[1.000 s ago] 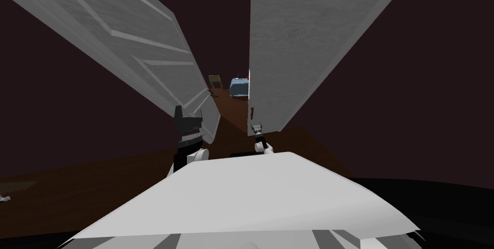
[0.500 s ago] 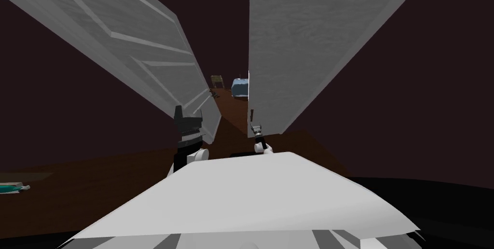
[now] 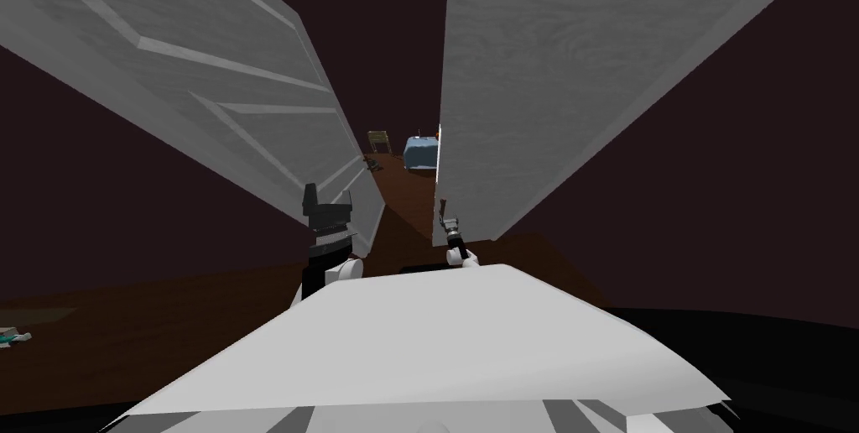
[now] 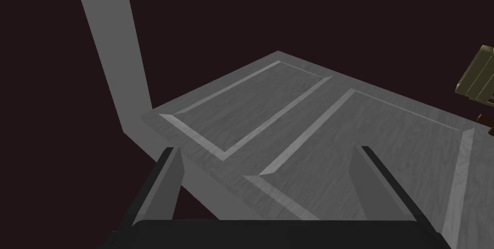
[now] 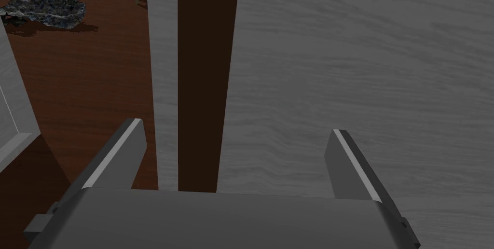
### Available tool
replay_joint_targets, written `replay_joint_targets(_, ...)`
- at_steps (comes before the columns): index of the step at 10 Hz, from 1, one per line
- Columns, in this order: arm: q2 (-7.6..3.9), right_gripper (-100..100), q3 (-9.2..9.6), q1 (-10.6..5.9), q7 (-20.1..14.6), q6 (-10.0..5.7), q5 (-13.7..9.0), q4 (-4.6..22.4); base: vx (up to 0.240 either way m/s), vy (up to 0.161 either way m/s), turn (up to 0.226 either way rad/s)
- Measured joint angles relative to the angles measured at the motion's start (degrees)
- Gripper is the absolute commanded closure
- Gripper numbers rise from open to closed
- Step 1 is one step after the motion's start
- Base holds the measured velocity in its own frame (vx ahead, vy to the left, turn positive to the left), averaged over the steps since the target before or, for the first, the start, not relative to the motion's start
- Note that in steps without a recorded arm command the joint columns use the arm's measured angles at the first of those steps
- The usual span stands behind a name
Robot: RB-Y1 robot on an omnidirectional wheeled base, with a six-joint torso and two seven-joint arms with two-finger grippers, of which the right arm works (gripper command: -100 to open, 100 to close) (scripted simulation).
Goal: Push the door open
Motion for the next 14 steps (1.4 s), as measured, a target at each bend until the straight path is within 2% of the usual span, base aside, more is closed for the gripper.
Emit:
replay_joint_targets(2, 0.82, -100, -0.12, -0.04, -0.24, -0.29, -0.11, 0.37, 0.212, 0.009, 0.028)
replay_joint_targets(3, 1.71, -100, -0.16, 0.6, -0.08, -0.07, -0.14, -0.59, 0.094, 0.01, 0.007)
replay_joint_targets(4, 1.82, 100, -0.16, 0.65, -0.01, 0.03, -0.14, -0.76, -0.016, -0.005, -0.023)
replay_joint_targets(10, 1.78, 100, -0.13, 0.49, -0.12, 0.09, -0.14, -0.59, 0.007, 0.009, 0.005)
replay_joint_targets(11, 1.25, 100, -0.24, 1.77, 0.3, 1.1, -0.26, -2.34, 0.134, 0.048, -0.034)
replay_joint_targets(12, 0.94, 100, -0.39, 2.1, 0.53, 1.64, -0.4, -2.65, 0.072, 0.018, -0.018)
replay_joint_targets(13, 1.08, 100, -0.58, 0.68, 0.15, 0.64, -0.5, -0.4, 0.143, 0.045, -0.019)
replay_joint_targets(14, 0.94, 100, -0.99, 0.11, 0.09, 0.0, -0.76, 0.75, 0.19, 0.066, -0.018)
